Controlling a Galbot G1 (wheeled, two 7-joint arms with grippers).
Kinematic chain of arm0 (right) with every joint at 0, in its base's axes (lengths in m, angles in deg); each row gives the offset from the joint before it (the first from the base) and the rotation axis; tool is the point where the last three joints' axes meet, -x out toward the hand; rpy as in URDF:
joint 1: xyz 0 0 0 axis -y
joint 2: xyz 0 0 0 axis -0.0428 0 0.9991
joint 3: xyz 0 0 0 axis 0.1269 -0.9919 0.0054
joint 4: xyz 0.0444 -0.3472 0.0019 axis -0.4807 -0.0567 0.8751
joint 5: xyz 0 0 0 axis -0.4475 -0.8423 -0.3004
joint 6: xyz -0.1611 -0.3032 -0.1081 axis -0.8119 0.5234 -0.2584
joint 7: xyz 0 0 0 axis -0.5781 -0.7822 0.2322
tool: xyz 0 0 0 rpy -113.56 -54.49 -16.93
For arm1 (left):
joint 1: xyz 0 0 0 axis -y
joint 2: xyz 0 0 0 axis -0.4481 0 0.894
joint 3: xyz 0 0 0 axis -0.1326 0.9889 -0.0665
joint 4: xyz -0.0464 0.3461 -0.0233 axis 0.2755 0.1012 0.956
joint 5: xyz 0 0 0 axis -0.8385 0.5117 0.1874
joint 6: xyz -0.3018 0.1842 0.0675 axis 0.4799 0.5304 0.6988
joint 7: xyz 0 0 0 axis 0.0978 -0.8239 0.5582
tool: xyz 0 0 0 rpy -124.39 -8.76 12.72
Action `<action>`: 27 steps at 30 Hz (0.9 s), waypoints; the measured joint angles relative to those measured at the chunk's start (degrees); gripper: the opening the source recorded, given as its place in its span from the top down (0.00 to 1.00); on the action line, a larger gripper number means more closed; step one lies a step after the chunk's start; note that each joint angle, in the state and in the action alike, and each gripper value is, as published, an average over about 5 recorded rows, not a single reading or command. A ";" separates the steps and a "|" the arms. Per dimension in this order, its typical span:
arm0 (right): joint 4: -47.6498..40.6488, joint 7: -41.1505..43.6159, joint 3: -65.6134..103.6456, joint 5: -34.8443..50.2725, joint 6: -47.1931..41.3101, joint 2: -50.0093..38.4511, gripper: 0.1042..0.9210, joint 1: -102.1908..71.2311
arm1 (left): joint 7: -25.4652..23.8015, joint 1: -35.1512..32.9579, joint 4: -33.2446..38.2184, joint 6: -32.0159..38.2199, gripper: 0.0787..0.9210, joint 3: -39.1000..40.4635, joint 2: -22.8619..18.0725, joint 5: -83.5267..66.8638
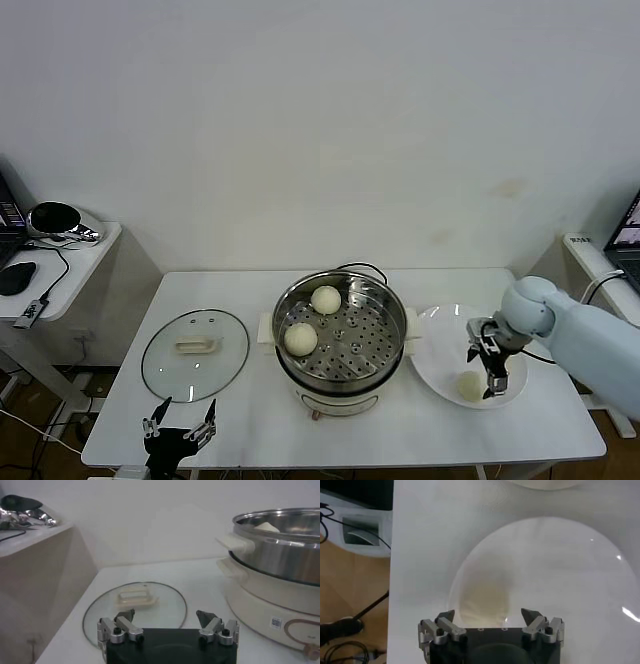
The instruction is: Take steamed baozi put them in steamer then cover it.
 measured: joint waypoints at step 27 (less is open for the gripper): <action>-2.51 -1.00 0.97 0.51 -1.63 1.42 0.40 -1.49 | 0.03 0.36 -1.42 0.05 0.12 0.21 -0.26 0.13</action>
